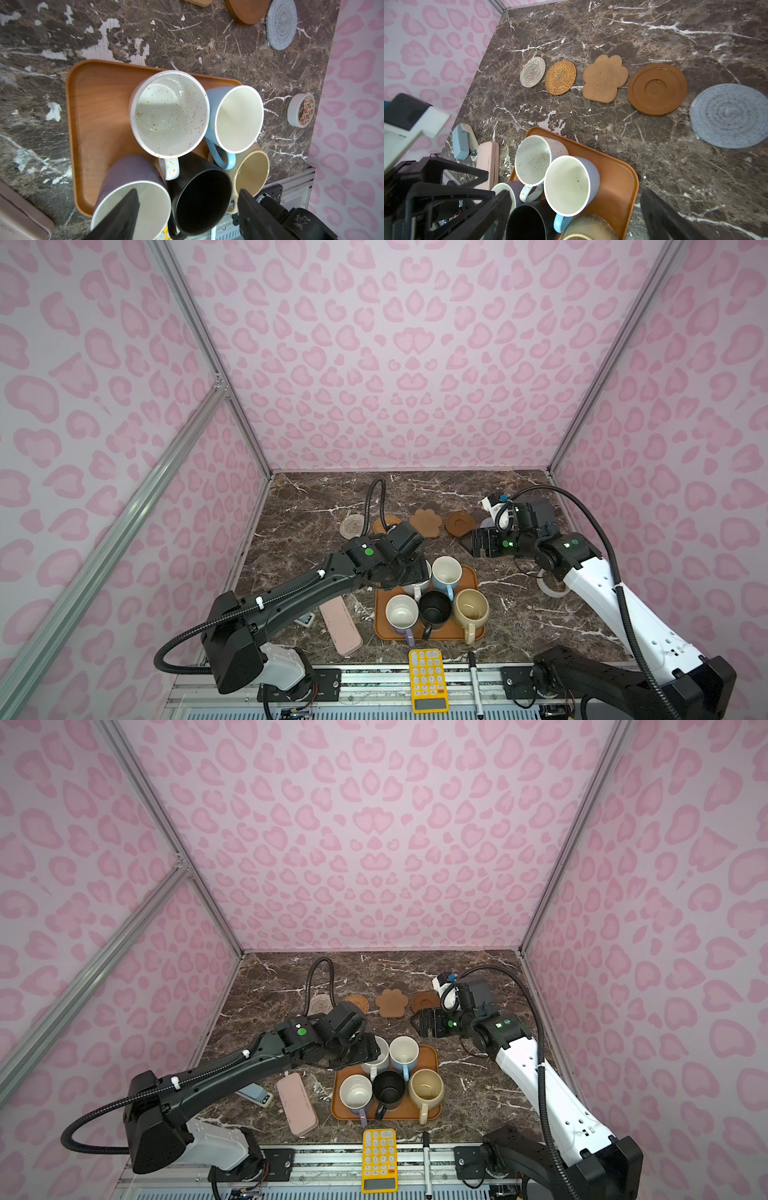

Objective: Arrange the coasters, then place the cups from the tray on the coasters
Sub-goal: 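Move the left gripper over the white speckled mug while the right gripper draws back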

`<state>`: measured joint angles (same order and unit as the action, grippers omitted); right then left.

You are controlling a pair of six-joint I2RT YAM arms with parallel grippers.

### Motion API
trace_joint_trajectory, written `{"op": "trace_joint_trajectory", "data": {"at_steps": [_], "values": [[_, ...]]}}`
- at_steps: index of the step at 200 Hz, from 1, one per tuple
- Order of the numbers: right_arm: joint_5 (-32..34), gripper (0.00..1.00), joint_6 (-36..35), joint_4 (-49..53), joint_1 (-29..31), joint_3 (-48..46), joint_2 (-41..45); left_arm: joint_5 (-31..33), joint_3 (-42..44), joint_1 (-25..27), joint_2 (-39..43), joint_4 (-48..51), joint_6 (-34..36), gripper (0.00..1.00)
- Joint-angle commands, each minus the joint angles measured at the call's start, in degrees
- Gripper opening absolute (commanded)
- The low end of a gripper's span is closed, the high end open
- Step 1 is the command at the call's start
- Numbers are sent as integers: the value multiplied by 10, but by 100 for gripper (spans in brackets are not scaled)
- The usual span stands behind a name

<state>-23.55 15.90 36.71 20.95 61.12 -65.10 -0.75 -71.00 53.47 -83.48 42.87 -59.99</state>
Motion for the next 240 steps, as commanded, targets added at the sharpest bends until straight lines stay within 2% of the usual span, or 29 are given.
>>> {"op": "trace_joint_trajectory", "data": {"at_steps": [1, 30, 58, 91, 114, 147, 158, 163, 200, 220, 240], "values": [[3, 98, 1, -10, 1, -7, 0, 1, 1, 3, -13, -12, -8, 67], [1, 99, -7, 1, 0, -27, 12, 15, -20, 7, -49, 25, 1, 57], [6, 98, -8, -2, 1, -43, 23, 9, -22, 11, -65, 19, 2, 50], [8, 99, -11, -1, 0, -50, 27, 17, -8, 20, -72, 22, -6, 49], [10, 99, -11, 1, 0, -55, 28, 29, -11, 20, -73, 31, -2, 42], [5, 99, -6, -2, 0, -56, 31, 30, -9, 20, -85, 31, 2, 41], [4, 99, -7, -1, 0, -56, 35, 32, -14, 20, -89, 33, 11, 38], [3, 99, -7, -3, 0, -57, 38, 34, -18, 20, -91, 35, 15, 33], [-33, 98, 6, -40, -3, -84, 75, 29, -40, 21, -112, 53, 30, 32], [-36, 99, 6, -36, -4, -88, 78, 26, -38, 21, -115, 51, 31, 20], [-30, 99, 7, -36, -4, -94, 82, 27, -31, 21, -111, 49, 30, 20]]}}
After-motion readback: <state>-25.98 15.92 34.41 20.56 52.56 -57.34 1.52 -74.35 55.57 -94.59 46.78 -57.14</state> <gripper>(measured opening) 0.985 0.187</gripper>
